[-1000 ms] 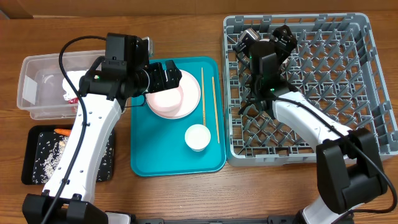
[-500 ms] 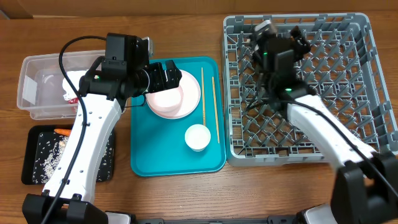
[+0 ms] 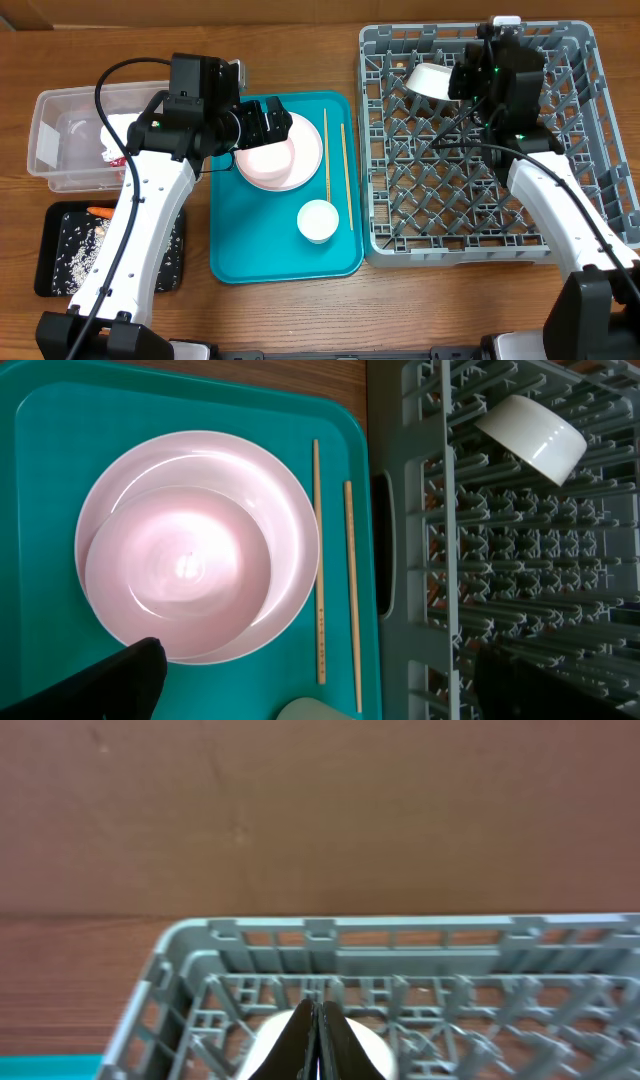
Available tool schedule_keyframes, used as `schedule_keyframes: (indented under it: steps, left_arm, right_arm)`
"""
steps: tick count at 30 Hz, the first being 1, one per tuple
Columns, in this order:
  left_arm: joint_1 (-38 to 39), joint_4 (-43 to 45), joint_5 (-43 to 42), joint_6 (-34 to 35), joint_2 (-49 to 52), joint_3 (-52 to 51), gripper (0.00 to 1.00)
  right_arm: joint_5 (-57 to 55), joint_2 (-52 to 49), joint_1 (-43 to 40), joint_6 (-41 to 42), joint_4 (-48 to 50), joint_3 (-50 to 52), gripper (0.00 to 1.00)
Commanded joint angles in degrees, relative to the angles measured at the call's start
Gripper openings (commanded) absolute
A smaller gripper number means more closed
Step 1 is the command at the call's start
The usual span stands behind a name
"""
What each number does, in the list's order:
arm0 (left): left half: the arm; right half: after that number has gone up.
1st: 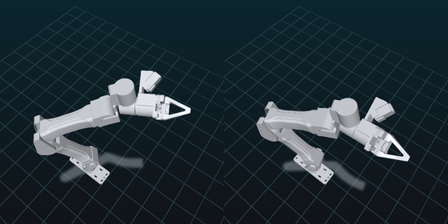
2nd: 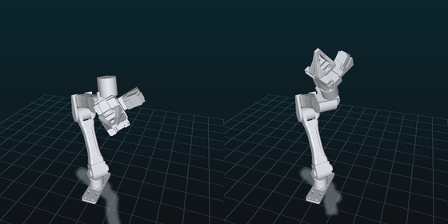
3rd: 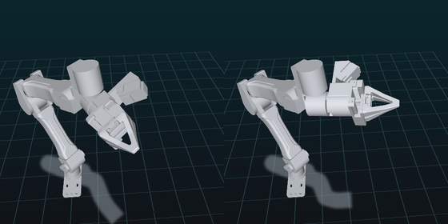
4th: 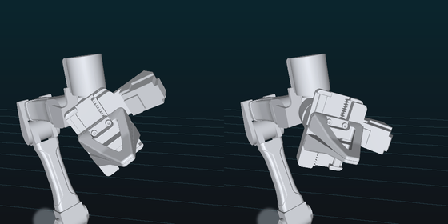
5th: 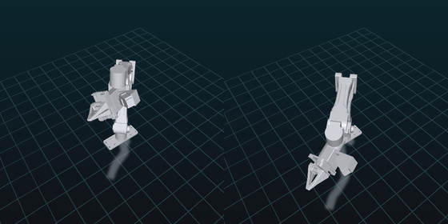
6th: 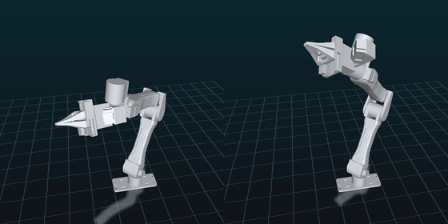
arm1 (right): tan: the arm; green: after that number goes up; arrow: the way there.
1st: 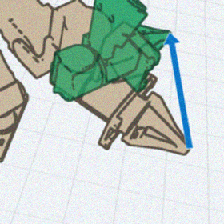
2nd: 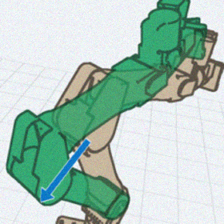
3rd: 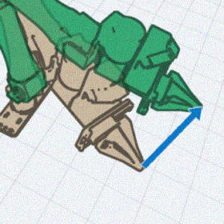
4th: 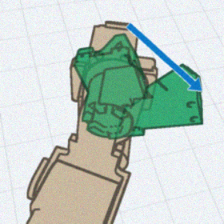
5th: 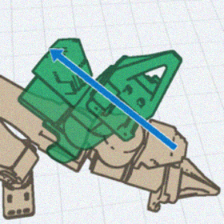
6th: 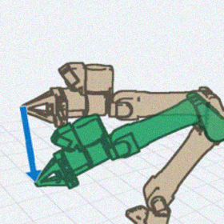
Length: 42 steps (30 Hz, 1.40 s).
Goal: Sort waste into correct bins and load items into the dishwasher
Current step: 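Lower the white bowl upside down into the rack's upper area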
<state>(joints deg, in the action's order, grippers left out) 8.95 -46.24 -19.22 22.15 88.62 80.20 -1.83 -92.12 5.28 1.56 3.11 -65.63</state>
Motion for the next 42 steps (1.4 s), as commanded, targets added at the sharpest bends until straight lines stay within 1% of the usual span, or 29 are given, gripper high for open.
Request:
schedule_keyframes:
  steps: [1, 4, 10, 15, 17, 23, 27, 33, 40, 42]
  left_arm:
    - [-0.2, 0.1, 0.3, -0.3, -0.7, 1.0, 1.0]
    - [-0.2, 0.1, 0.3, -0.3, -0.7, 1.0, 1.0]
    - [-0.2, 0.1, 0.3, -0.3, -0.7, 1.0, 1.0]
    - [-0.2, 0.1, 0.3, -0.3, -0.7, 1.0, 1.0]
    - [-0.2, 0.1, 0.3, -0.3, -0.7, 1.0, 1.0]
    - [-0.2, 0.1, 0.3, -0.3, -0.7, 1.0, 1.0]
    - [-0.2, 0.1, 0.3, -0.3, -0.7, 1.0, 1.0]
    - [-0.2, 0.1, 0.3, -0.3, -0.7, 1.0, 1.0]
    - [-0.2, 0.1, 0.3, -0.3, -0.7, 1.0, 1.0]
    - [-0.2, 0.1, 0.3, -0.3, -0.7, 1.0, 1.0]
  right_arm:
    - [2.8, -4.0, -0.1, 3.0, 1.9, -0.8, 0.04]
    - [2.8, -8.6, -0.2, 3.0, 6.0, -0.8, 0.04]
    - [2.8, -14.5, -0.2, 3.0, 14.8, -0.8, 0.04]
    - [2.8, -15.3, -0.2, 3.0, 16.0, -0.8, 0.04]
    - [2.8, -15.3, -0.2, 3.0, 15.0, -0.8, 0.04]
    - [2.8, -15.3, -0.2, 5.5, 7.3, -0.8, 0.04]
    - [3.2, -15.3, -0.2, 7.5, 5.0, -0.8, 0.04]
    - [7.1, -14.0, -0.1, 7.5, 1.2, -0.8, 0.04]
    - [7.1, -8.7, -0.1, 7.5, -3.6, -0.8, 0.04]
    - [7.1, -5.5, -0.2, 7.5, -4.7, -0.8, 0.04]
